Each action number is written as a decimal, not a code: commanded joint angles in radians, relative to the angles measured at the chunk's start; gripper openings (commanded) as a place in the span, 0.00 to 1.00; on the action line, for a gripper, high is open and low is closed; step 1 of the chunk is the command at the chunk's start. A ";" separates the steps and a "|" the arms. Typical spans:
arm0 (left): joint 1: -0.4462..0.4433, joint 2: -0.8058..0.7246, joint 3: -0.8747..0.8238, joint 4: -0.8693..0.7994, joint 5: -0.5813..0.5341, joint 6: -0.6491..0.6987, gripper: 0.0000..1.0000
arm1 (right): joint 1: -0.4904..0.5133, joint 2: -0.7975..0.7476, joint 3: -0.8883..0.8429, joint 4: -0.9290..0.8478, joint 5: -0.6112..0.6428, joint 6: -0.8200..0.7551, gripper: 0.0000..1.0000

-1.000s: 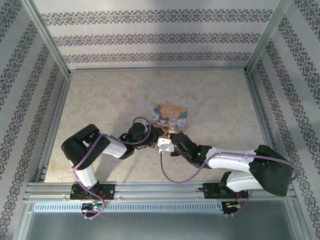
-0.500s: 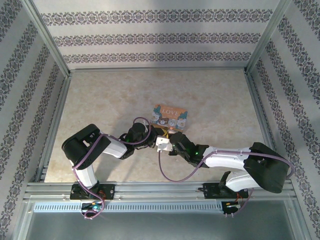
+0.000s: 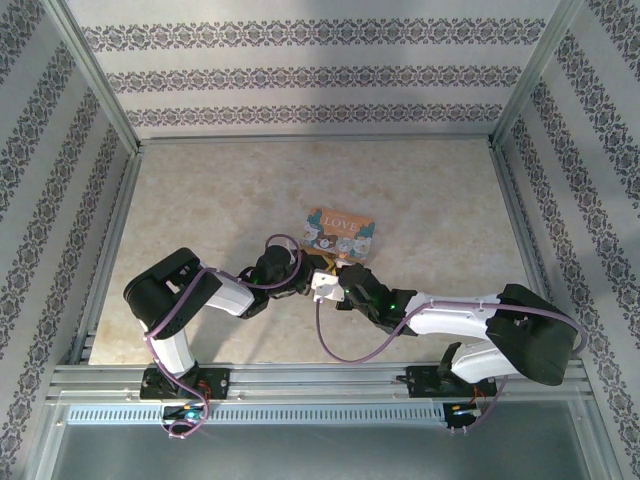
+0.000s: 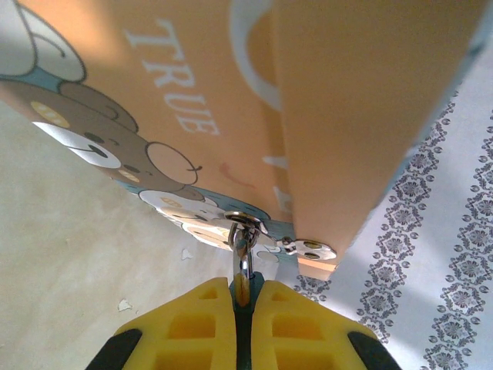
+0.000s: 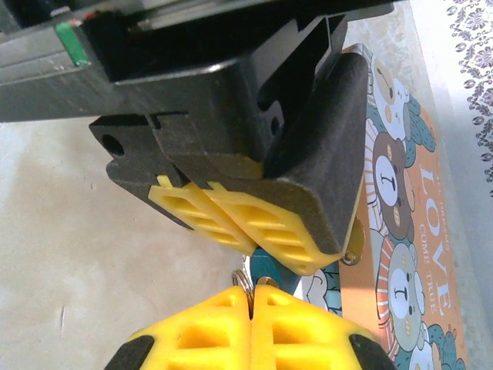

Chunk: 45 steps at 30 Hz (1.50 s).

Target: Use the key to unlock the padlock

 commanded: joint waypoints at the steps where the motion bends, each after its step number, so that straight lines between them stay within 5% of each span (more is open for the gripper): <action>1: -0.016 -0.002 0.014 0.084 0.010 -0.008 0.00 | 0.003 0.000 0.003 0.042 0.045 0.037 0.00; 25: -0.017 -0.008 0.006 0.091 0.006 -0.007 0.00 | 0.009 -0.046 0.017 0.059 0.063 0.169 0.00; 45: -0.018 -0.019 -0.009 0.095 -0.006 -0.002 0.00 | -0.051 -0.071 -0.075 0.241 -0.090 0.648 0.00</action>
